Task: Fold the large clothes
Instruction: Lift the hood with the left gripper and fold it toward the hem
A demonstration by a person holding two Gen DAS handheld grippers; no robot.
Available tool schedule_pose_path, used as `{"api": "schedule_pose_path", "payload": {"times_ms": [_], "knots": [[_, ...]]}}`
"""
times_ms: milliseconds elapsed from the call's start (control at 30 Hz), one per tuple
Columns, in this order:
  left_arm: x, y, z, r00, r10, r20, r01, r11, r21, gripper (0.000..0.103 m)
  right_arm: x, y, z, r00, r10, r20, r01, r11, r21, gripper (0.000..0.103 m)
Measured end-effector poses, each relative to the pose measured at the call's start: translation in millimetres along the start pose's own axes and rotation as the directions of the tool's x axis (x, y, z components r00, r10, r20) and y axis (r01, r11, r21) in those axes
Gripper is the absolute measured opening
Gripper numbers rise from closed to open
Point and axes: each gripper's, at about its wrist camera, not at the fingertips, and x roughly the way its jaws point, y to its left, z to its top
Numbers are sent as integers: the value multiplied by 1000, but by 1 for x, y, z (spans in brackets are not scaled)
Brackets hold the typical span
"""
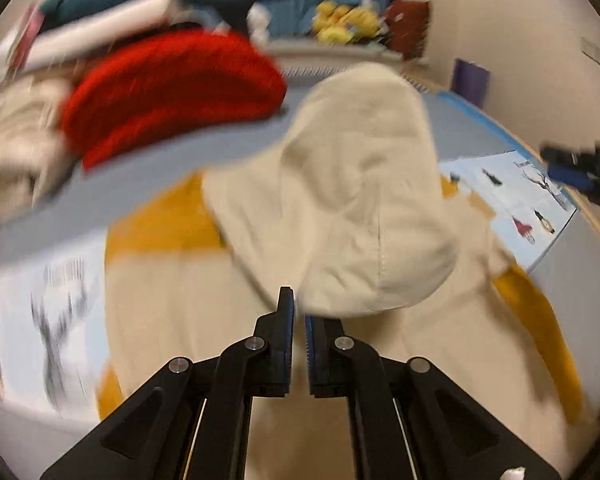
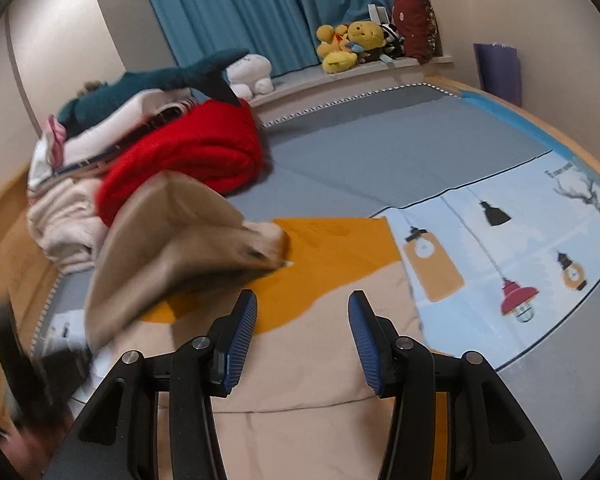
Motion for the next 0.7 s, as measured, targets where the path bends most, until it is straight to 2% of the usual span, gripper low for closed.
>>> {"api": "schedule_pose_path", "payload": {"times_ms": [67, 133, 167, 233, 300, 333, 500, 567, 700], "knots": [[-3, 5, -21, 998, -16, -65, 13, 999, -44, 10, 6, 2, -4, 999, 39, -26, -38, 999, 25, 52], [-6, 6, -35, 992, -32, -126, 23, 997, -73, 22, 14, 4, -9, 996, 67, -61, -64, 997, 40, 52], [-5, 4, -37, 987, -29, -156, 17, 997, -75, 32, 22, 6, -12, 993, 78, -87, -74, 996, 46, 52], [-2, 10, -34, 984, -23, -178, 0, 992, -127, 32, 36, 7, -20, 985, 101, -139, -93, 994, 66, 53], [4, 18, -31, 984, -78, -163, 44, 979, -200, 32, 54, 8, -30, 974, 113, -194, -97, 991, 93, 53], [10, 21, -30, 984, -74, -164, 37, 975, -218, 32, 64, 9, -36, 969, 112, -222, -91, 991, 102, 53], [41, 22, -22, 989, -50, -141, 16, 972, -233, 32, 99, 21, -58, 943, 125, -308, -97, 990, 106, 53], [58, 26, -28, 984, -50, -170, 5, 966, -258, 33, 113, 26, -67, 929, 139, -344, -107, 988, 110, 53], [84, 46, -41, 967, -132, -217, 35, 916, -401, 35, 139, 29, -88, 900, 177, -398, -117, 978, 172, 53]]}}
